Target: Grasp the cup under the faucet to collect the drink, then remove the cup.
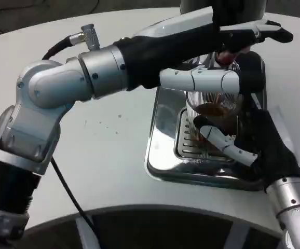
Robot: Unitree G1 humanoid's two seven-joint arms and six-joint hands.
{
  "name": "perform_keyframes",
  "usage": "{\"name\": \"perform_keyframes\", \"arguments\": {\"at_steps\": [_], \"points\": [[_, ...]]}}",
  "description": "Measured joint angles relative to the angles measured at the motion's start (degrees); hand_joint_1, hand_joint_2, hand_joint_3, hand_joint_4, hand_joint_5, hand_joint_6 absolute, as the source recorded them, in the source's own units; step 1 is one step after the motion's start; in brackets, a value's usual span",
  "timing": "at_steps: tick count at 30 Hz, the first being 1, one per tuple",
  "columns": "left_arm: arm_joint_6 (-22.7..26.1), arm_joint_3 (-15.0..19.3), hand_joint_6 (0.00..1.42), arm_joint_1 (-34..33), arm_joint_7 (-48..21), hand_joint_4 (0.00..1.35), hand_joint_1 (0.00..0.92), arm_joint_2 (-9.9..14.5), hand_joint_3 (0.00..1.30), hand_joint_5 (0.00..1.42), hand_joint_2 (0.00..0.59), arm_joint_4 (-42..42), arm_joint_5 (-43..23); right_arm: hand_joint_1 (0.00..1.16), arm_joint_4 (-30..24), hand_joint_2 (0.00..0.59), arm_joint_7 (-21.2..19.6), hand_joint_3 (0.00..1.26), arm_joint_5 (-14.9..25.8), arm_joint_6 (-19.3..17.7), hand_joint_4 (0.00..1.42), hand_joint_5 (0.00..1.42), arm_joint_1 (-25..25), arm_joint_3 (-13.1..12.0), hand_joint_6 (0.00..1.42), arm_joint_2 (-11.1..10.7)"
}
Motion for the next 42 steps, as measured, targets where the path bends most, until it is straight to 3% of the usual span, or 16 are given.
{"name": "perform_keyframes", "arguments": {"at_steps": [23, 36, 42], "points": [[-0.1, 0.5, 0.11, 0.8, 1.6, 0.02, 0.000, 0.4, 0.11, 0.07, 0.103, -0.7, 0.5, 0.62, 4.4, 0.238, -10.0, 0.06, -4.2, -5.8, 0.21, 0.27, 0.8, 2.8, 0.09, 4.1], [-5.4, 7.0, 0.18, 4.6, 8.9, 0.10, 0.000, -2.4, 0.15, 0.15, 0.100, -0.8, -3.0, 0.61, 6.0, 0.238, -12.3, 0.10, -4.8, -7.4, 0.23, 0.30, 0.7, 3.4, 0.11, 5.0], [-6.3, 7.6, 0.22, 4.9, 10.1, 0.17, 0.000, -2.9, 0.19, 0.21, 0.109, -1.3, -4.0, 0.62, 6.4, 0.239, -12.9, 0.11, -5.3, -7.5, 0.23, 0.30, 0.4, 3.5, 0.11, 5.4]]}}
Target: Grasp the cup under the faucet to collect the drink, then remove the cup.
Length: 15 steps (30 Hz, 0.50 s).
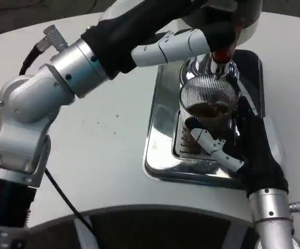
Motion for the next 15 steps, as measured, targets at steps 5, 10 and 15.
{"name": "perform_keyframes", "arguments": {"at_steps": [5, 10, 15], "points": [[-0.1, 1.7, 0.24, 1.6, 1.3, 0.21, 0.000, -0.6, 0.23, 0.24, 0.119, -3.1, -1.9, 0.62, 0.8, 0.243, -0.8, 0.11, -0.3, -0.4, 0.25, 0.31, -0.2, 0.3, 0.13, 0.2], [0.9, 2.2, 0.25, 2.9, 2.1, 0.23, 0.000, -0.6, 0.24, 0.26, 0.122, -6.5, -2.5, 0.63, 1.6, 0.243, -1.9, 0.12, -0.9, -0.8, 0.28, 0.34, -0.4, 0.5, 0.14, 0.5], [2.2, 2.9, 0.25, 3.9, 2.5, 0.24, 0.000, -0.6, 0.26, 0.26, 0.126, -8.8, -3.0, 0.65, 1.9, 0.240, -2.9, 0.13, -1.4, -1.1, 0.30, 0.37, -0.4, 0.8, 0.16, 0.6]]}}
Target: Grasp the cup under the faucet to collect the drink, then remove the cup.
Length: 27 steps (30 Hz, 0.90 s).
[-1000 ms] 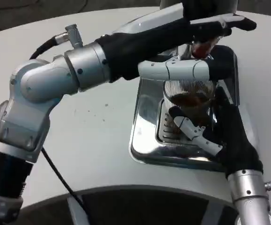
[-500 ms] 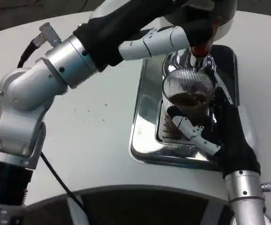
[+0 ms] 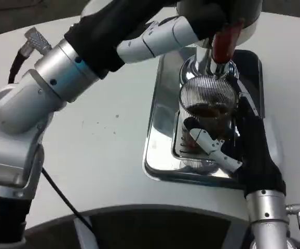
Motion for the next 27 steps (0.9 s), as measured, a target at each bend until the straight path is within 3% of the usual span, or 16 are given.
{"name": "perform_keyframes", "arguments": {"at_steps": [7, 27], "points": [[1.0, 1.1, 0.25, 0.6, 0.0, 0.26, 0.000, 0.6, 0.27, 0.27, 0.132, -1.0, -1.0, 0.65, 0.4, 0.240, -1.8, 0.15, -1.2, 0.0, 0.32, 0.40, 0.0, 0.9, 0.19, 0.4], [1.2, 2.0, 0.25, 2.3, 0.0, 0.28, 0.000, 1.7, 0.29, 0.27, 0.135, -2.3, -1.5, 0.72, 2.3, 0.244, -9.4, 0.42, -4.7, -2.0, 0.60, 0.67, 0.6, 2.1, 0.43, 2.8]]}}
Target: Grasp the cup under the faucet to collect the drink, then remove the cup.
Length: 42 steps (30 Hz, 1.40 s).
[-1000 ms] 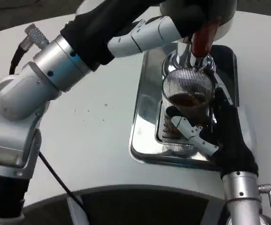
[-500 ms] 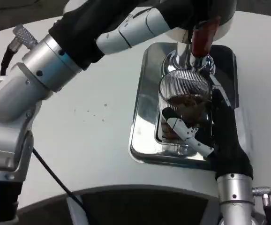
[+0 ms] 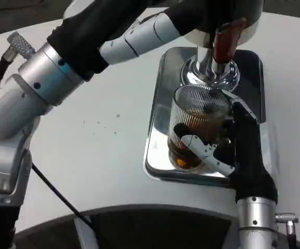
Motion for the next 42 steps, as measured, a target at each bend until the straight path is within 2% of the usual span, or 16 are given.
{"name": "perform_keyframes", "arguments": {"at_steps": [13, 20, 25, 34, 42], "points": [[0.9, 0.2, 0.25, 0.5, 0.0, 0.29, 0.000, 0.1, 0.29, 0.27, 0.135, -2.1, -0.2, 0.72, -0.1, 0.244, -2.0, 0.51, -0.2, -1.2, 0.67, 0.77, 1.3, -0.3, 0.52, 0.1], [1.5, 1.1, 0.25, 0.8, 0.0, 0.29, 0.000, 0.3, 0.29, 0.27, 0.136, -3.5, -0.5, 0.75, -0.9, 0.239, -2.6, 0.60, -0.7, -2.4, 0.78, 0.91, 2.9, -0.6, 0.72, -0.2], [1.7, 1.8, 0.25, 2.2, 0.0, 0.29, 0.000, 0.8, 0.29, 0.27, 0.136, -5.1, -1.3, 0.75, -2.6, 0.227, -2.6, 0.65, -0.8, -2.6, 0.82, 0.98, 4.6, -1.1, 0.81, -0.5], [2.8, 4.7, 0.26, 6.8, 0.5, 0.30, 0.000, 2.5, 0.29, 0.28, 0.137, -8.5, -2.1, 0.76, -6.1, 0.222, -1.9, 0.69, -0.8, -3.2, 0.87, 1.06, 7.6, -1.3, 0.91, -1.1], [4.8, 9.0, 0.26, 12.2, 2.6, 0.30, 0.000, 3.9, 0.29, 0.28, 0.137, -12.7, -3.8, 0.76, -9.9, 0.215, -0.6, 0.73, -0.8, -3.7, 0.91, 1.11, 9.6, -1.8, 0.97, -1.6]]}}
